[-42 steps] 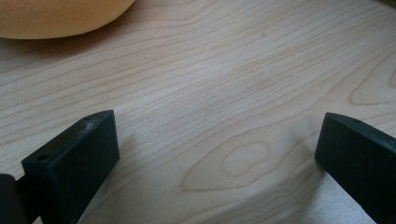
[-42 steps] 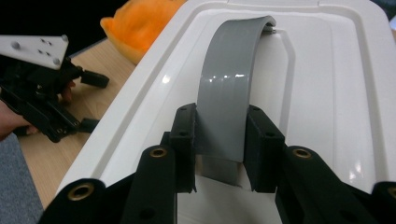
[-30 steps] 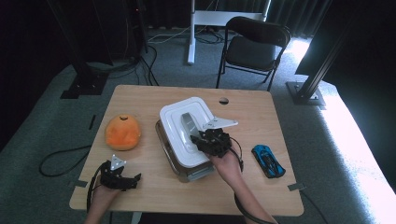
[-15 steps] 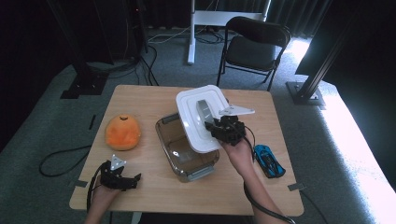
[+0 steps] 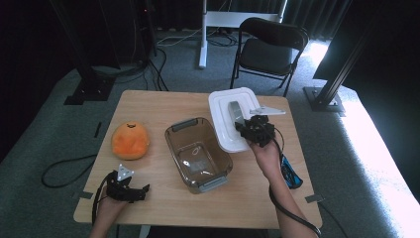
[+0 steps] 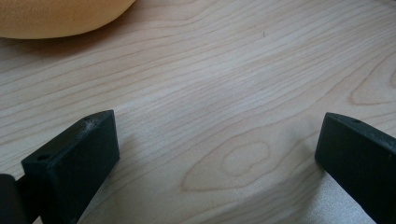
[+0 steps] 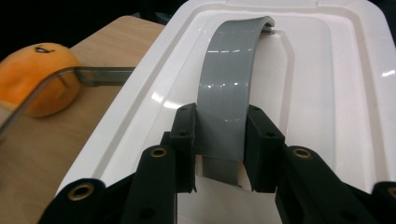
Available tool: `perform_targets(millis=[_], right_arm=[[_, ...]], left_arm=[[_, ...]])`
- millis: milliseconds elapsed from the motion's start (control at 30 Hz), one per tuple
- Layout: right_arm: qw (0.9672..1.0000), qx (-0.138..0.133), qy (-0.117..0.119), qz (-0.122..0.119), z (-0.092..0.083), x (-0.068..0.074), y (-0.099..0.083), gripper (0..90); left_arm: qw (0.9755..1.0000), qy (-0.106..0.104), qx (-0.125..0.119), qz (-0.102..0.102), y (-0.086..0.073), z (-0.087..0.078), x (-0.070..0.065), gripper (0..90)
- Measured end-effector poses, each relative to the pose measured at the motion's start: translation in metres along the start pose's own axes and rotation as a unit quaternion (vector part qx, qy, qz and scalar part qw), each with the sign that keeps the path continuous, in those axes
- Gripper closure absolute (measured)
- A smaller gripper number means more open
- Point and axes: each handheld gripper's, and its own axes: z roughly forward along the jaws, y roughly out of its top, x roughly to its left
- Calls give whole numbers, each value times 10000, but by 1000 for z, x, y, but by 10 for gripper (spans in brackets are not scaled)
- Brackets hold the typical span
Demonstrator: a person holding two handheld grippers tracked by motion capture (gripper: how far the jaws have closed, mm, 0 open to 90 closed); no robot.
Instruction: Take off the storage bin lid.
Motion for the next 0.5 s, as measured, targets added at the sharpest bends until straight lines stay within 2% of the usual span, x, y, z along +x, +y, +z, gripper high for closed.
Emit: perform_targets(millis=[133,200,333,500], right_arm=[[9998,35,-161,120,4,-14,-3,678],[9997,47,-177,143,5,-16,-4,678],[9992,142,-252,259,13,-28,-10,678],[9987,222,-342,295,25,-37,-18,678]], left_arm=[[10000,-1,6,7,0,0,0,1],[10000,-5,5,0,0,0,0,1],[10000,-4,5,-4,0,0,0,1],[10000,-4,4,-6,0,0,0,1]])
